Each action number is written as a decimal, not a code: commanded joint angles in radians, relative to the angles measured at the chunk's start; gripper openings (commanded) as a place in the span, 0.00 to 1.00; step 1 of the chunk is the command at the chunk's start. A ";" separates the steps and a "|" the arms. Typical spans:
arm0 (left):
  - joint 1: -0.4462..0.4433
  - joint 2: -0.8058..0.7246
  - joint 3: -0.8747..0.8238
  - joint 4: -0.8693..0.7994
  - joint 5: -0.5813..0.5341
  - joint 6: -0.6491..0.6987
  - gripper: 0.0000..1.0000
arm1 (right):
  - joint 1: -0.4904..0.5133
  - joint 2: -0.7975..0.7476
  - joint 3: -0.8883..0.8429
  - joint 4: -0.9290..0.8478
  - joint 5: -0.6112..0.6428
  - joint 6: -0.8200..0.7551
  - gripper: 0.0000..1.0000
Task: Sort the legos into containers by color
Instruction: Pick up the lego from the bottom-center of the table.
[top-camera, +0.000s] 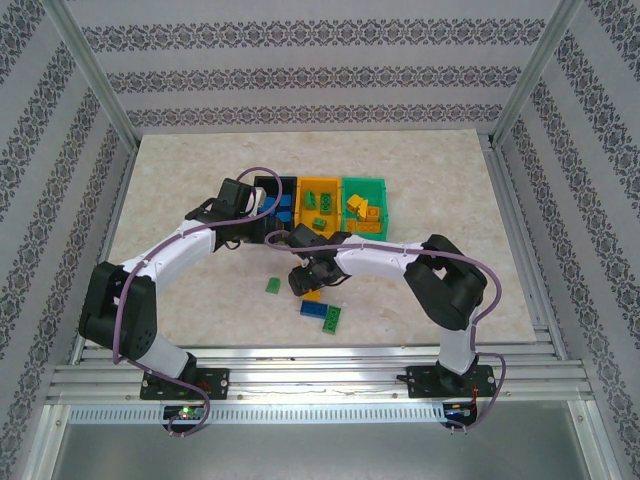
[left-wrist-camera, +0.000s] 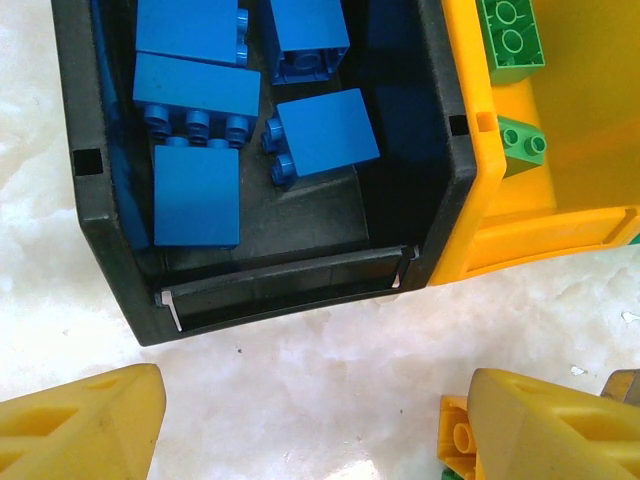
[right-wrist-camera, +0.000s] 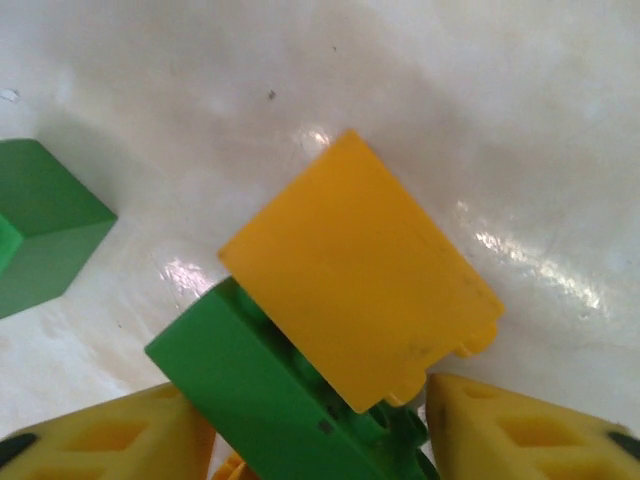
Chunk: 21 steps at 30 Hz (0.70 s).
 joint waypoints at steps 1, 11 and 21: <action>0.014 -0.019 -0.014 0.035 0.011 -0.009 0.79 | 0.013 0.008 0.030 -0.025 0.013 -0.009 0.50; 0.015 -0.019 -0.015 0.036 0.011 -0.017 0.79 | 0.021 -0.064 -0.013 -0.003 0.020 -0.081 0.34; 0.015 -0.024 -0.013 0.030 0.007 -0.018 0.79 | 0.020 -0.143 -0.011 0.018 0.019 -0.141 0.30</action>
